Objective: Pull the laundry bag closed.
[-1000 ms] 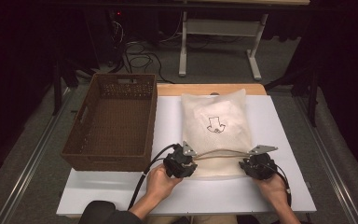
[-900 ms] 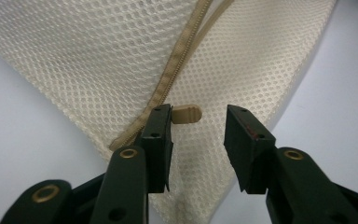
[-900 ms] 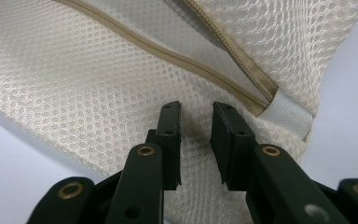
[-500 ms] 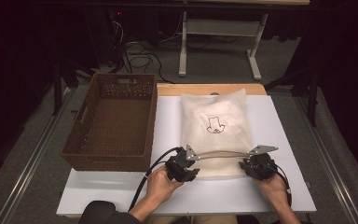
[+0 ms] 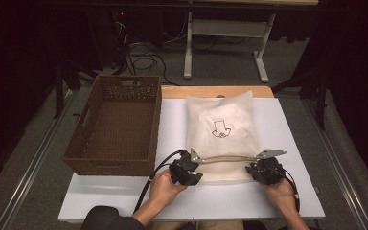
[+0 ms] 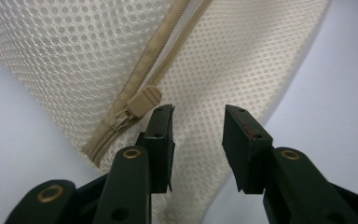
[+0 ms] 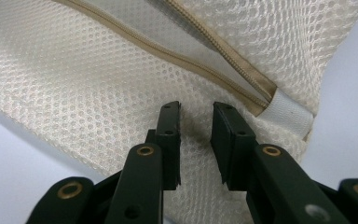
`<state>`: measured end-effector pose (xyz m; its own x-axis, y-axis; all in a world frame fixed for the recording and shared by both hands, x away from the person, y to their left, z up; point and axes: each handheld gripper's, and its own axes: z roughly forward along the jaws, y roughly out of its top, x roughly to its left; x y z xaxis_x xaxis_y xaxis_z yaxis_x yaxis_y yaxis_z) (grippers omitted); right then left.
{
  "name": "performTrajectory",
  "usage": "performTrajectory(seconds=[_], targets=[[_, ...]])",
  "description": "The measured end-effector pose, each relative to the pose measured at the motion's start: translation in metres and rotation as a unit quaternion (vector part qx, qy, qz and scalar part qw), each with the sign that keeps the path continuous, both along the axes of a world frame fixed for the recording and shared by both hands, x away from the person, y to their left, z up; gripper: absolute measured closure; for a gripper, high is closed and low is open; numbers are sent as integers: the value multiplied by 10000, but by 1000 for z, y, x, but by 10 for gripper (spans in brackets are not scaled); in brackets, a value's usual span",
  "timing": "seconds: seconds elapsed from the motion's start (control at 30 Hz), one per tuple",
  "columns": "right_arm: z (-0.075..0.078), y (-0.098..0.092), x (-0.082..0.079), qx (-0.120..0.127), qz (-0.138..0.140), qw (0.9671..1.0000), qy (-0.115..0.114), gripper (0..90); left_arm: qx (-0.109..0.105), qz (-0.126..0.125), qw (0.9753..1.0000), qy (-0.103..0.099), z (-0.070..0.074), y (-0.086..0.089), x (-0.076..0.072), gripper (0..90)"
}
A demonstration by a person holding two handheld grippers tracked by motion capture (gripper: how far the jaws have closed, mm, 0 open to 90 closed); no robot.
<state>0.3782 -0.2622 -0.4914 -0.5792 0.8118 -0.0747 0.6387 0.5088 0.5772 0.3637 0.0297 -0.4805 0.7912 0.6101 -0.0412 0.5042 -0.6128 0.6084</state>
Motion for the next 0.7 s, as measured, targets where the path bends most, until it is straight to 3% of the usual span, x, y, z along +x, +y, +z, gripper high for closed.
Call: performTrajectory(seconds=[0.17, 0.5, 0.67, 0.7], targets=[[-1, -1, 1, 74, -24, 10000, 0, 732, -14, 112, 9999, 45, 3, 8, -1, 591], [-1, 0, 0, 79, -71, 9999, -4, 732, 235, 474, 9986, 59, 4, 21, 1, 512], [0, -1, 0, 142, -72, 9999, -6, 714, 369, 551, 9975, 225, -6, 27, 6, 492], [0, -1, 0, 215, -64, 9997, -8, 684, 361, 683, 9967, 233, -9, 31, 9, 492]])
